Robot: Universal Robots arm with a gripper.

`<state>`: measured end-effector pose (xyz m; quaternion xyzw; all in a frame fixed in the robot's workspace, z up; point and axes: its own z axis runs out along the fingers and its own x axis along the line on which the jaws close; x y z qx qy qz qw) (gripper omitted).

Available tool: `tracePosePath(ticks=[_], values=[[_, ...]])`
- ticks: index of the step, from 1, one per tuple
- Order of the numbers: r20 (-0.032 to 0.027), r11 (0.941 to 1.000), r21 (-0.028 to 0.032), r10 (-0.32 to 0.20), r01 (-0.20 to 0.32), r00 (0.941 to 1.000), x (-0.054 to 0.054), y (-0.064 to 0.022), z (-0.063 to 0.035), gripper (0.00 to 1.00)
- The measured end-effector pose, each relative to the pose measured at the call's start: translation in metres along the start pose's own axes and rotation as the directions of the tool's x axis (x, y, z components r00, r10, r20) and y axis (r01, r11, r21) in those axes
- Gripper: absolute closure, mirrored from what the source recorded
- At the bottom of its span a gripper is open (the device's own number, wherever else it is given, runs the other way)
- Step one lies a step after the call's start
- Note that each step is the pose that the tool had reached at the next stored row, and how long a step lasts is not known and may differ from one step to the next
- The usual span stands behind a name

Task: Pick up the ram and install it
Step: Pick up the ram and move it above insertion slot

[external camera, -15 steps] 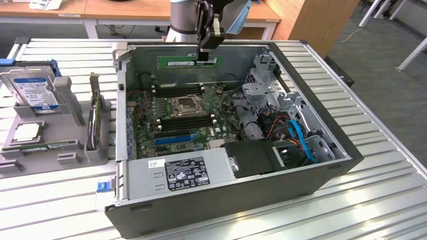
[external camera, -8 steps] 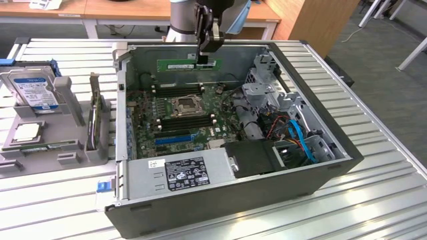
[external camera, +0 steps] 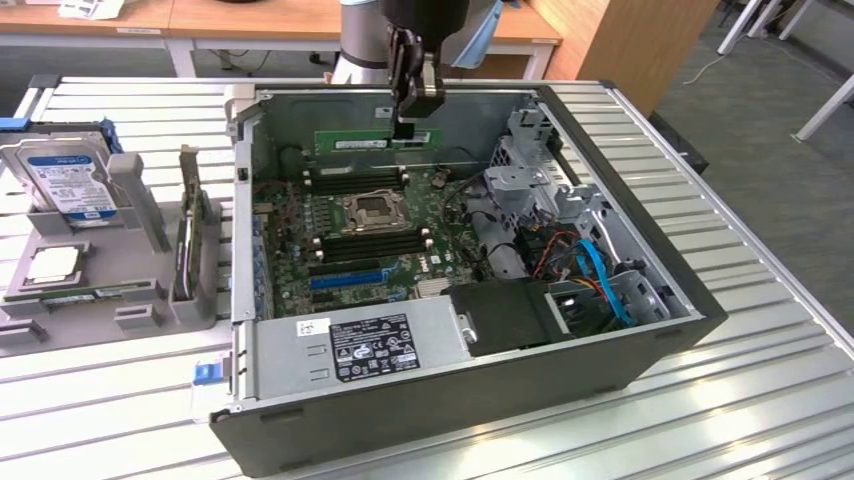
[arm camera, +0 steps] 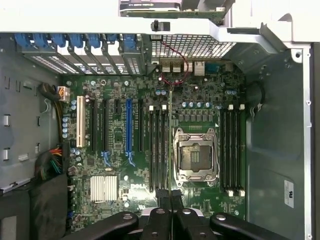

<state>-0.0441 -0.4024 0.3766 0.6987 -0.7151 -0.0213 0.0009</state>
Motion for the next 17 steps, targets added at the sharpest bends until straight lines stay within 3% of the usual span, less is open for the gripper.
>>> tracePosePath(ticks=[17], values=[[0.0001,1.0000,0.0001,0.000,0.000,1.0000,0.001,-0.0007,0.0222,0.89]])
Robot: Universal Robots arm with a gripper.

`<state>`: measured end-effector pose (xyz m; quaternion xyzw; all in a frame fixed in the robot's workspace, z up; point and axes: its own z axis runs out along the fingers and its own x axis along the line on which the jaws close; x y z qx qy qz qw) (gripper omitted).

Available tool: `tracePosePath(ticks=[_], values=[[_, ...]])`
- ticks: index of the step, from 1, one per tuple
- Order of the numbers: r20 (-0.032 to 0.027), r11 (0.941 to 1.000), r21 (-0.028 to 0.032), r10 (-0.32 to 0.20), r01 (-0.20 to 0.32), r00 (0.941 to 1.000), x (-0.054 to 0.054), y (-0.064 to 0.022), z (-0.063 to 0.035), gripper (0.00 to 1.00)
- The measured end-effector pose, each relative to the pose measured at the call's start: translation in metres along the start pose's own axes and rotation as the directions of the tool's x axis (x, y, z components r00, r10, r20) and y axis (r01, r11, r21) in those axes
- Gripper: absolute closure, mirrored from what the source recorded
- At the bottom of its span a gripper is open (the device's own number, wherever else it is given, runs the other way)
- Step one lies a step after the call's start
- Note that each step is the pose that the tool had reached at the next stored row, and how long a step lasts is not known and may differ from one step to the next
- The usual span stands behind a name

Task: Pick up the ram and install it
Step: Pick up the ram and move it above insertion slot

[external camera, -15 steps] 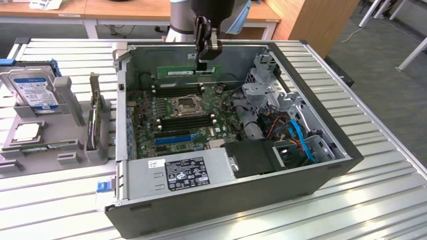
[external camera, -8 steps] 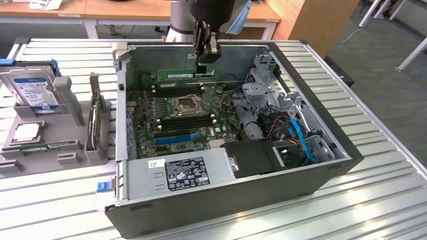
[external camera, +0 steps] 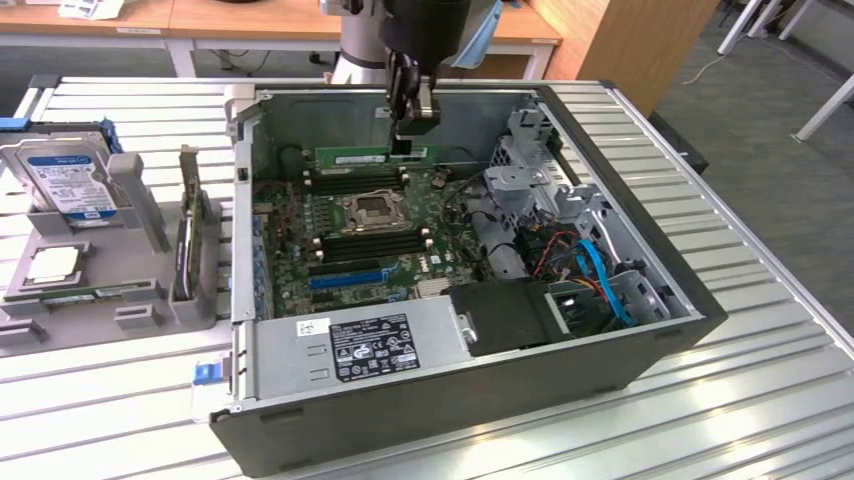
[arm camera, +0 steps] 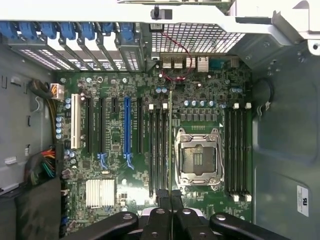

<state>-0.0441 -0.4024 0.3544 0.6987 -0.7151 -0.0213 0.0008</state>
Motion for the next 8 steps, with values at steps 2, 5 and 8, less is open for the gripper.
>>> tracePosePath(ticks=[2,5,8], values=[[0.0000,1.0000,-0.0001,0.000,0.000,1.0000,0.0001,-0.0001,0.0025,0.89],[-0.0001,1.0000,-0.0001,0.000,0.000,1.0000,0.0002,-0.0002,0.0061,0.89],[0.0000,1.0000,-0.0001,0.000,0.000,1.0000,0.0003,-0.0003,0.0093,0.89]])
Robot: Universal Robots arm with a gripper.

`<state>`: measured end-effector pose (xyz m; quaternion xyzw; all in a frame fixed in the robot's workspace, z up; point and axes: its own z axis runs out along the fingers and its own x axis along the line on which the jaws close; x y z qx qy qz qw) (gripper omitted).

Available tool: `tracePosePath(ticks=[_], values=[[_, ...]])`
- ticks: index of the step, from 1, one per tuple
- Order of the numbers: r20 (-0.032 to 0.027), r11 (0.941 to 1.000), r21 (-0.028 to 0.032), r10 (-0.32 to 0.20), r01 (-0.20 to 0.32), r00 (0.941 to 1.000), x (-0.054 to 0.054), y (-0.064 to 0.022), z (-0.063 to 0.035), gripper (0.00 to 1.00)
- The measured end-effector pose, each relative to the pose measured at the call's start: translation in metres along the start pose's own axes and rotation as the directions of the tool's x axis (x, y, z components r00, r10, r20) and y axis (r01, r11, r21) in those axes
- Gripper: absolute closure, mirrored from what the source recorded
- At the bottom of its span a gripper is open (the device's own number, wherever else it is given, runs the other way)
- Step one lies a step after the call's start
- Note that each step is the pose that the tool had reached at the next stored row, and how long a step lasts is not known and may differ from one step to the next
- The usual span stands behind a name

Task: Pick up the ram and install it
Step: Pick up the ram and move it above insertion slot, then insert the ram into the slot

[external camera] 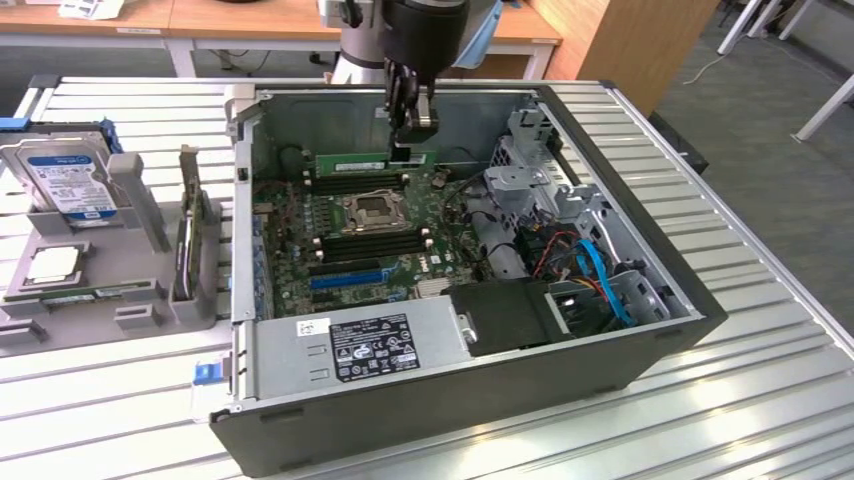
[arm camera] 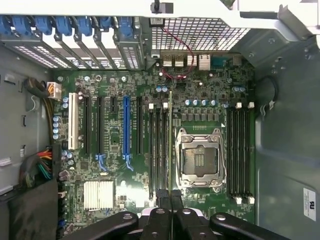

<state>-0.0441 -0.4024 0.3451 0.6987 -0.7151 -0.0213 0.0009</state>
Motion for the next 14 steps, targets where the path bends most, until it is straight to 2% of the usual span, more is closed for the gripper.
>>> tracePosePath(ticks=[14], values=[[0.0000,1.0000,0.0000,0.000,0.000,1.0000,0.0001,-0.0001,0.0040,0.89]])
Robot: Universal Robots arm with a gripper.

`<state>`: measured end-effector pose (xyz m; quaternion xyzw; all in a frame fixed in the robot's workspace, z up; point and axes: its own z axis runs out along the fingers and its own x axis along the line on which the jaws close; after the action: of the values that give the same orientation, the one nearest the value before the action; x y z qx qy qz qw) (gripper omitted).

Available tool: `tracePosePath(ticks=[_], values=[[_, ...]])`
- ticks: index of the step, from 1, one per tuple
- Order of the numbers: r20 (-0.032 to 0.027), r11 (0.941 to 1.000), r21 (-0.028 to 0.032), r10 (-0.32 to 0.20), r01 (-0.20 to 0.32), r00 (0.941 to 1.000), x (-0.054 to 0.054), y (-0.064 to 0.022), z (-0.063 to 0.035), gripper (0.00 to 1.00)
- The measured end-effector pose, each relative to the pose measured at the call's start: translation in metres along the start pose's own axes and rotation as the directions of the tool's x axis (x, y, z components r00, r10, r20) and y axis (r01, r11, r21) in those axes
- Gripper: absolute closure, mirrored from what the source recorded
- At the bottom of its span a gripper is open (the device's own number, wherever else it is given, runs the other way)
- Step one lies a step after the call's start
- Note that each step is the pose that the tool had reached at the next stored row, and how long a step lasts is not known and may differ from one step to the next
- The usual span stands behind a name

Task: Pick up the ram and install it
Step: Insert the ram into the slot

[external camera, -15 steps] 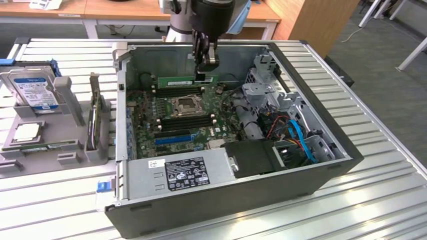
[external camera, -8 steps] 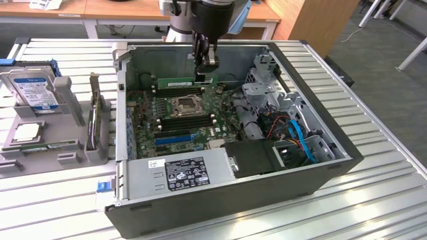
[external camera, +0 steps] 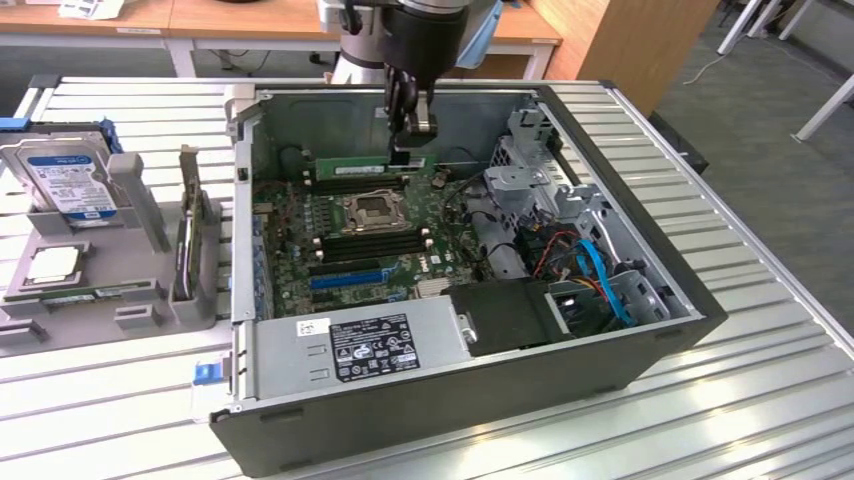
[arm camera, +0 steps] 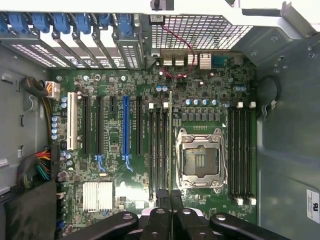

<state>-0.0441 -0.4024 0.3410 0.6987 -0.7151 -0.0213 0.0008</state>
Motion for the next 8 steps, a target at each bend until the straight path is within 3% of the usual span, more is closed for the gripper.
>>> tracePosePath(ticks=[8], values=[[-0.0001,1.0000,0.0000,0.000,0.000,1.0000,0.0002,-0.0002,0.0052,0.89]])
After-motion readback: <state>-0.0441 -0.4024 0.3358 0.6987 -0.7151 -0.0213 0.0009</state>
